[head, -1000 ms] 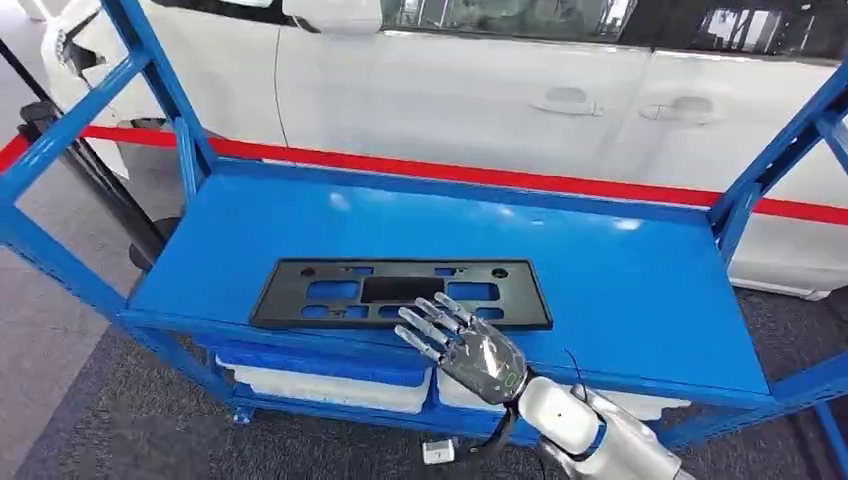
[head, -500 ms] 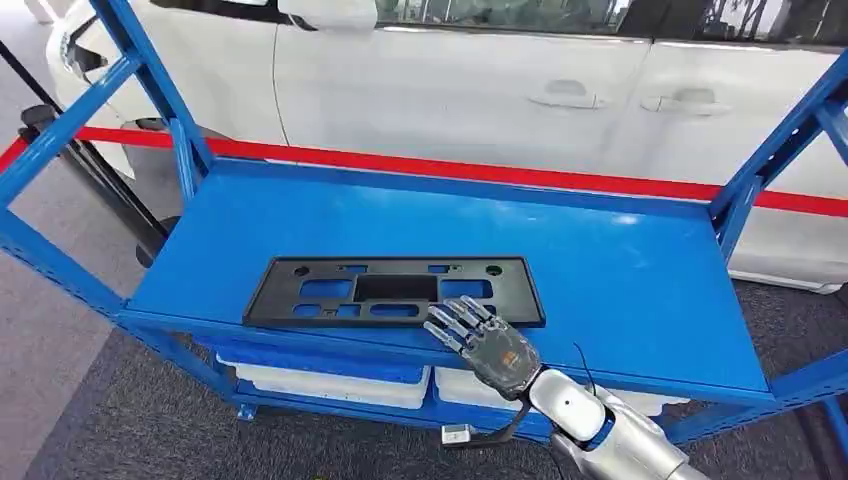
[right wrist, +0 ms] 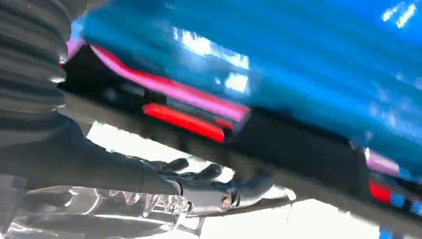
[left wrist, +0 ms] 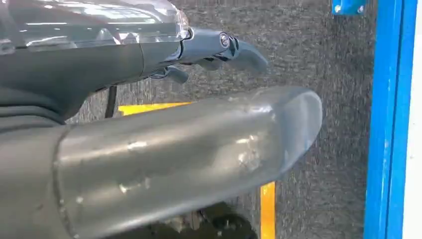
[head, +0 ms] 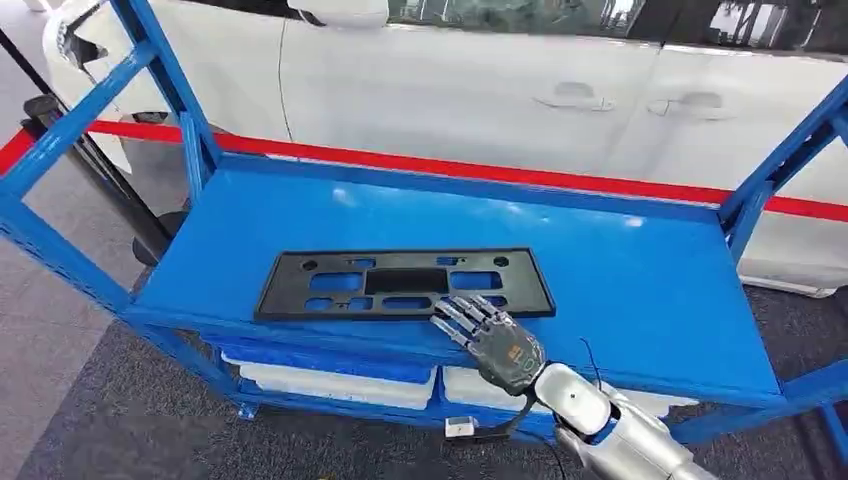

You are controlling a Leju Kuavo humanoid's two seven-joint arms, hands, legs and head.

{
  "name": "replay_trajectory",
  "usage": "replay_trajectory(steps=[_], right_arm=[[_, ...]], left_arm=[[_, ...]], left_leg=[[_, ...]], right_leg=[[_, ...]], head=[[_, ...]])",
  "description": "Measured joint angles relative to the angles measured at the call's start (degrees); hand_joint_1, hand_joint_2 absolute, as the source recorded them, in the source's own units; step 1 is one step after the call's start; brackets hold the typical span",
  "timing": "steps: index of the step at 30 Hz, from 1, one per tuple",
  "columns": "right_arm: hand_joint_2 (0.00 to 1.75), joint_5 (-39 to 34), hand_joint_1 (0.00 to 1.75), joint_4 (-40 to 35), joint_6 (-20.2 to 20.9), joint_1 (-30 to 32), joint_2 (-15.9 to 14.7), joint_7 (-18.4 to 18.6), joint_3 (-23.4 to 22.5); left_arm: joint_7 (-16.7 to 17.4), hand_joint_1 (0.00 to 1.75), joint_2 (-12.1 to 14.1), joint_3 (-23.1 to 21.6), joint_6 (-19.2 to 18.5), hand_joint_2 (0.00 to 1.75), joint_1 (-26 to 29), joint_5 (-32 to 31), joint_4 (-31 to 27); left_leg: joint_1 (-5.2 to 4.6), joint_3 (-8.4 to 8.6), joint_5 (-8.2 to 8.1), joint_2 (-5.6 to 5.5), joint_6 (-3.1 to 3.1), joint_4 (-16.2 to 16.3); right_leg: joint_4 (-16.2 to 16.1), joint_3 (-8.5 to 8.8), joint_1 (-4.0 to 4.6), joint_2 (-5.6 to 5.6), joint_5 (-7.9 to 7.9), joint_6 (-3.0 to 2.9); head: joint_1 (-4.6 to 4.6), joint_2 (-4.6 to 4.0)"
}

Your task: Take the parts from the cabinet and place them on the table.

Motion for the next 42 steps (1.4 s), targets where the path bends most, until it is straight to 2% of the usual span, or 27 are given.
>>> replay_trajectory(steps=[2,3,4,5,7,8,9,12,14,15,17,18,19,21,23,24,27,29,30,31,33,34,35,36,38,40,42], right_arm=[[1.75,-1.8,0.0,-2.22,0.92,-0.18,0.0,-0.22,-0.04],[1.75,-2.56,0.0,-3.59,1.53,-0.42,0.02,-0.26,-0.04],[1.75,-3.17,0.0,-4.61,1.9,-0.61,0.39,-0.35,-0.04],[1.75,-3.77,0.0,-5.54,2.34,-0.9,0.61,-0.39,-0.04],[1.75,-4.75,0.0,-7.57,2.91,-1.6,0.96,-0.39,-0.04],[1.75,-5.32,0.0,-8.59,3.37,-2.08,1.14,-0.39,-0.04],[1.75,-5.78,0.0,-9.26,3.66,-2.61,1.25,-0.39,-0.02],[1.75,-6.71,0.0,-11.66,4.48,-3.24,1.36,-0.39,0.09],[1.75,-7.07,0.0,-12.62,4.62,-3.49,1.27,-0.37,0.15],[1.75,-7.18,0.0,-12.97,4.77,-3.81,0.85,-0.35,0.2],[1.75,-7.31,0.0,-13.43,5.08,-3.95,0.37,-0.29,0.33],[1.75,-7.31,0.0,-13.45,5.23,-3.94,0.2,-0.29,0.44],[1.75,-7.31,0.0,-13.43,5.27,-3.91,0.17,-0.24,0.61],[1.75,-7.33,0.0,-13.3,5.42,-3.91,0.17,0.04,0.85],[1.75,-7.22,0.0,-12.64,5.38,-3.94,0.17,0.48,0.94],[1.75,-7.11,0.0,-11.97,5.36,-3.99,0.17,0.57,0.94],[1.75,-6.5,0.0,-9.24,5.14,-3.94,0.17,0.68,0.94],[1.75,-5.69,0.0,-7.1,4.99,-3.86,0.17,0.78,0.81],[1.75,-5.1,0.0,-5.98,4.86,-3.86,0.35,0.83,0.74],[1.75,-4.66,0.0,-4.77,4.61,-3.81,0.59,0.96,0.63],[1.75,-3.98,0.0,-1.73,3.85,-3.15,0.98,1.11,0.42],[1.75,-3.9,0.0,-0.35,3.41,-2.75,1.11,1.14,0.42],[1.75,-3.85,0.0,0.3,2.93,-2.7,1.11,1.14,0.37],[1.75,-3.77,0.0,0.82,2.82,-2.84,1.22,1.14,0.35],[1.75,-3.63,0.0,1.68,2.67,-3.06,1.6,1.16,0.15],[1.75,-3.5,0.0,2.88,2.23,-3.34,2.47,1.2,-0.13],[1.75,-3.33,0.0,3.84,1.99,-3.47,3.5,1.33,-0.5]], left_arm=[[0.0,0.0,0.04,0.02,-0.07,0.0,-0.07,0.0,0.0],[0.0,0.0,0.07,0.06,-0.17,0.0,-0.05,0.0,0.0],[0.0,0.0,0.07,0.17,-0.28,0.0,-0.04,0.0,0.0],[0.0,0.0,0.09,0.33,-0.39,0.0,-0.04,0.0,0.0],[0.0,0.0,0.09,0.59,-0.59,0.0,-0.03,-0.11,0.0],[-0.02,0.0,0.07,0.68,-0.68,0.0,0.07,-0.18,0.02],[-0.02,0.0,0.07,0.79,-0.7,0.0,0.06,-0.22,0.02],[0.0,0.0,0.07,0.94,-0.7,0.0,0.14,-0.46,0.02],[0.02,0.0,0.2,0.94,-0.7,0.0,0.06,-0.52,0.02],[0.07,0.0,0.22,0.94,-0.7,0.0,0.0,-0.52,0.02],[0.13,0.0,0.2,0.94,-0.7,0.0,0.01,-0.55,0.02],[0.15,0.0,0.2,0.94,-0.7,0.0,0.09,-0.55,0.02],[0.22,0.0,0.22,0.94,-0.7,0.0,0.13,-0.57,0.02],[0.5,0.0,0.24,0.96,-0.74,0.0,0.08,-0.68,0.02],[0.55,0.0,0.26,0.96,-0.77,0.0,-0.01,-0.81,0.02],[0.5,0.0,0.24,0.96,-0.85,0.0,-0.03,-0.9,0.02],[0.15,0.0,0.24,0.96,-1.38,0.0,0.05,-1.18,0.02],[0.13,0.0,0.13,0.96,-1.44,0.0,-0.09,-1.42,0.02],[0.13,0.0,0.11,0.96,-1.46,0.0,-0.27,-1.53,0.02],[0.13,0.0,0.13,0.96,-1.46,0.0,-0.35,-1.55,0.02],[0.2,0.0,0.13,0.96,-1.46,0.0,-0.45,-1.55,0.02],[0.28,0.0,0.13,0.96,-1.46,0.0,-0.43,-1.55,0.02],[0.33,0.0,0.13,0.96,-1.46,0.0,-0.4,-1.55,0.02],[0.33,0.0,0.13,0.96,-1.49,0.0,-0.42,-1.55,0.02],[0.35,0.0,0.09,0.96,-1.68,0.0,-0.49,-1.6,0.04],[0.35,0.0,0.02,0.96,-1.81,0.0,-0.53,-1.73,0.11],[0.39,0.0,0.02,0.96,-1.84,0.0,-0.49,-1.73,0.11]], left_leg=[[-0.1,-0.19,0.08,0.06,0.12,0.01],[-0.1,-0.21,0.07,0.03,0.12,0.03],[-0.1,-0.17,0.07,-0.03,0.12,0.03],[-0.07,-0.1,0.07,-0.15,0.11,0.04],[-0.07,0.2,-0.04,-0.38,-0.07,0.06],[-0.07,0.24,-0.12,-0.45,-0.27,0.06],[-0.53,-0.03,-0.21,-0.41,-0.75,0.35],[-0.28,-0.37,0.19,-0.17,-1.85,0.0],[-0.13,-0.56,-0.78,0.03,-2.63,1.14],[-0.15,-1.81,-2.73,0.3,-2.91,3.74],[-0.11,-5.85,-7.15,0.37,-3.31,12.38],[-0.11,-7.64,-8.4,0.39,-3.47,16.08],[-0.11,-8.33,-8.23,0.4,-3.55,17.45],[-0.11,-6.02,-4.5,0.41,-3.44,12.47],[-0.11,-1.26,-0.02,0.21,-3.02,2.9],[-0.42,-0.37,-0.62,-0.1,-2.66,0.7],[-0.55,-0.55,-0.34,-0.04,-1.48,0.64],[0.0,-0.12,0.24,-0.02,-0.49,-0.27],[0.03,-0.1,0.3,-0.13,-0.34,-0.34],[0.04,-0.15,0.3,-0.09,-0.01,-0.33],[-0.02,-0.17,0.25,-0.15,0.05,-0.3],[-0.03,-0.17,0.21,-0.24,0.05,-0.26],[-0.02,-0.09,0.17,-0.34,0.01,-0.23],[-0.02,0.04,0.07,-0.36,-0.13,-0.19],[0.01,0.43,-0.24,-0.42,-0.48,-0.07],[-0.41,0.23,-0.58,-0.32,-1.09,0.2],[-0.26,0.25,-0.42,-0.1,-1.78,-0.24]], right_leg=[[8.8,-3.97,-0.36,0.39,-3.9,0.17],[12.21,-5.56,-0.44,0.4,-4.63,0.21],[12.68,-5.8,-0.5,0.39,-3.93,0.18],[10.77,-4.96,-0.55,0.39,-2.04,0.11],[1.95,-0.76,-0.54,0.31,3.06,-0.4],[-2.49,1.14,-0.34,-0.36,4.46,-0.85],[-3.74,1.66,0.17,-0.78,3.9,-0.92],[-4.31,1.52,0.45,-0.29,3.47,-1.11],[-5.27,2.05,-0.08,-0.63,4.02,-1.84],[-5.3,2.03,-0.06,-0.67,4.01,-2.23],[-5.28,2.02,0.19,-0.76,3.94,-2.41],[-5.25,2.01,0.31,-0.8,3.9,-2.47],[-5.21,2.04,0.4,-0.79,3.86,-2.51],[-5.09,2.09,0.42,-0.71,3.79,-2.45],[-4.87,2.25,0.42,-0.68,3.51,-2.14],[-4.45,2.08,0.89,-0.57,3.28,-1.79],[-4.66,1.96,0.64,-0.45,3.43,-1.13],[-4.25,1.82,0.51,-0.46,2.82,-0.5],[-2.49,1.07,0.44,-0.08,1.58,-0.27],[1.36,-0.78,0.21,0.29,-0.56,-0.1],[10.25,-5.11,-0.17,0.52,-3.93,0.26],[12.63,-6.48,-0.35,0.52,-3.99,0.4],[11.92,-6.36,-0.48,0.52,-2.67,0.44],[8.9,-5.07,-0.58,0.5,-0.27,0.38],[-0.46,-0.63,-0.59,0.13,4.91,-0.06],[-4.67,1.32,0.08,-0.8,4.11,-0.66],[-4.33,1.04,0.27,-0.56,3.97,-0.86]], head=[[0.0,0.0],[0.0,0.0],[0.0,0.0],[0.0,0.0],[0.0,0.0],[0.0,0.0],[0.02,0.0],[-0.02,0.0],[0.0,0.0],[-0.02,0.0],[0.0,0.0],[-0.02,0.0],[0.0,0.0],[-0.02,0.0],[-0.02,0.0],[-0.02,0.0],[0.0,0.0],[0.0,0.0],[0.0,0.0],[0.0,0.0],[0.0,0.0],[0.0,0.0],[0.0,0.0],[0.0,0.0],[0.0,0.0],[0.0,0.0],[0.0,0.0]])
